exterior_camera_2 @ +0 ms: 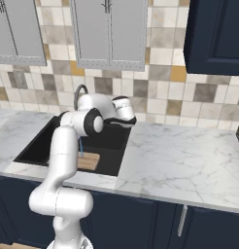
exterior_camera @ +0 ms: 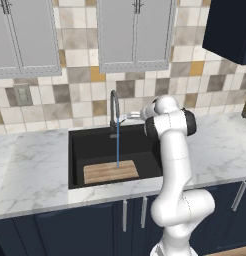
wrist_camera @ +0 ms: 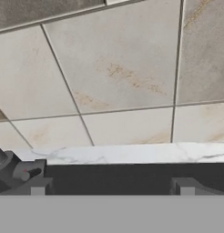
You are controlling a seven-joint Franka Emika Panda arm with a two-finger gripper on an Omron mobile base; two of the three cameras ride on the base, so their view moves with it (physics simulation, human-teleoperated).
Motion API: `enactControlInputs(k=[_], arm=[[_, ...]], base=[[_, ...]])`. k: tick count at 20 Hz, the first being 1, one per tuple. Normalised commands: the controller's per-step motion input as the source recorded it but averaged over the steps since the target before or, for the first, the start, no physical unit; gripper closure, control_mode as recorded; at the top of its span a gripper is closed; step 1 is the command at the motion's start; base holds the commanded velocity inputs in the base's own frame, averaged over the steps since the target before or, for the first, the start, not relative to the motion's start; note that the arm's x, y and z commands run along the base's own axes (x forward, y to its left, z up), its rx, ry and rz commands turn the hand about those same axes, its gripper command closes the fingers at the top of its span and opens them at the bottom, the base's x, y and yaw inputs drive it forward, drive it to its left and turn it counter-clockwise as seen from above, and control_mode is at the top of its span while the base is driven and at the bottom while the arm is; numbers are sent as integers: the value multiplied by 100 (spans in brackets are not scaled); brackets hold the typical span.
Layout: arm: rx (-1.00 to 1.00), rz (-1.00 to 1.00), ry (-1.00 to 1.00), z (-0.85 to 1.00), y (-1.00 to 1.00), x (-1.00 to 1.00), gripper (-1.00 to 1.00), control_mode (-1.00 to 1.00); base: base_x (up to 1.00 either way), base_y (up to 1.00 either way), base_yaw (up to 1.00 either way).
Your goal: Turn on the sink faucet with hot water and rinse the cutting board for ten seconds, then turn off the faucet. Push the cutting board to reach the water if necessary.
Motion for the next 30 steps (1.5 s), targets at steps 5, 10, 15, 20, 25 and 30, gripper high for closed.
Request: enactControlInputs(k=[5, 10, 15, 20, 25, 30], arm=[[0, 0, 0, -1, 5, 22, -100, -100], [0, 0, 0, -5, 11, 16, -100, -100], [0, 0, 1, -10, 25, 3, -100, -100], [0, 0, 1, -10, 30, 0, -100, -100], [0, 0, 1, -5, 33, 0, -100, -100], [0, 0, 1, -6, 40, 0, -100, -100]], base=[[0, 0, 0], [0, 0, 0], [0, 0, 0], [0, 0, 0], [0, 0, 0], [0, 0, 0]])
